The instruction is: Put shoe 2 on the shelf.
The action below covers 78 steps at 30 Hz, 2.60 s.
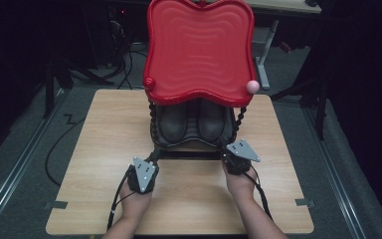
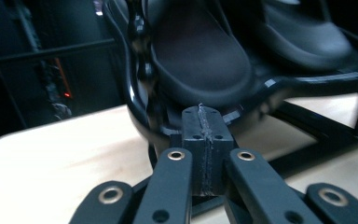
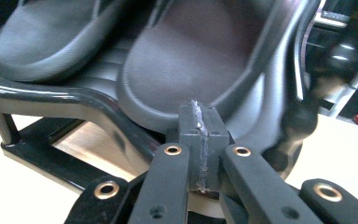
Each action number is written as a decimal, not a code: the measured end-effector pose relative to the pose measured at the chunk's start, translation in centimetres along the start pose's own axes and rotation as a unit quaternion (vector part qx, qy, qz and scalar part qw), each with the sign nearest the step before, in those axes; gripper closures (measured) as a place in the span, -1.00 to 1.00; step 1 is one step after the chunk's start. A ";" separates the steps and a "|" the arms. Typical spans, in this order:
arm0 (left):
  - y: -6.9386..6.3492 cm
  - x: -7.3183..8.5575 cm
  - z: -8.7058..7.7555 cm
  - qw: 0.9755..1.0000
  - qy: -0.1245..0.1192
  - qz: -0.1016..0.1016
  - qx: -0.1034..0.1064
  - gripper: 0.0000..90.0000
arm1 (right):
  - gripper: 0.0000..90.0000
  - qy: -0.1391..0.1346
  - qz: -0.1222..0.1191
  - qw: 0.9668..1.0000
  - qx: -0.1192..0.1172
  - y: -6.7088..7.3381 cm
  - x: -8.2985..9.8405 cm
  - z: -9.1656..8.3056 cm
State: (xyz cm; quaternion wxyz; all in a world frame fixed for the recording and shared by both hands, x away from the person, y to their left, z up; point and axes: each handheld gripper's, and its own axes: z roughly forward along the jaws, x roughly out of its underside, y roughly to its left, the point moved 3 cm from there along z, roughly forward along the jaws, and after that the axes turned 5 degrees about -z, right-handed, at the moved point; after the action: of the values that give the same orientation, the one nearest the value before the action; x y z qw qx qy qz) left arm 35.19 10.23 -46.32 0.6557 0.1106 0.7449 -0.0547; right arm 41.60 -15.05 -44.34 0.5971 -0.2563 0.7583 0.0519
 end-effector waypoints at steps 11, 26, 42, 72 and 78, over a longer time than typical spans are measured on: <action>-0.3 0.2 4.6 0.998 -0.026 -0.024 -0.052 0.95 | 1.00 -0.011 0.011 1.000 0.000 -0.5 0.5 -0.2; -1.4 -0.1 5.6 0.998 -0.051 -0.010 -0.039 0.97 | 1.00 -0.003 0.019 1.000 0.009 -1.3 0.9 0.6; -2.2 -0.6 6.1 0.999 -0.042 -0.010 -0.024 0.93 | 1.00 0.010 0.015 1.000 0.004 -0.7 0.9 1.5; -1.1 -0.5 4.8 0.999 -0.040 -0.003 -0.023 0.67 | 0.88 -0.008 0.015 1.000 -0.012 0.0 0.3 0.7; -0.1 0.7 2.8 1.000 -0.022 -0.003 -0.015 0.48 | 0.64 -0.008 0.020 0.999 -0.039 -0.5 0.7 -0.7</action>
State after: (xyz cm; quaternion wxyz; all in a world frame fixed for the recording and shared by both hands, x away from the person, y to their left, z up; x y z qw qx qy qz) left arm 37.81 9.56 -47.38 0.6732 0.0976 0.7315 -0.0482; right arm 41.07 -15.97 -44.65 0.5914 -0.2635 0.7561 0.0953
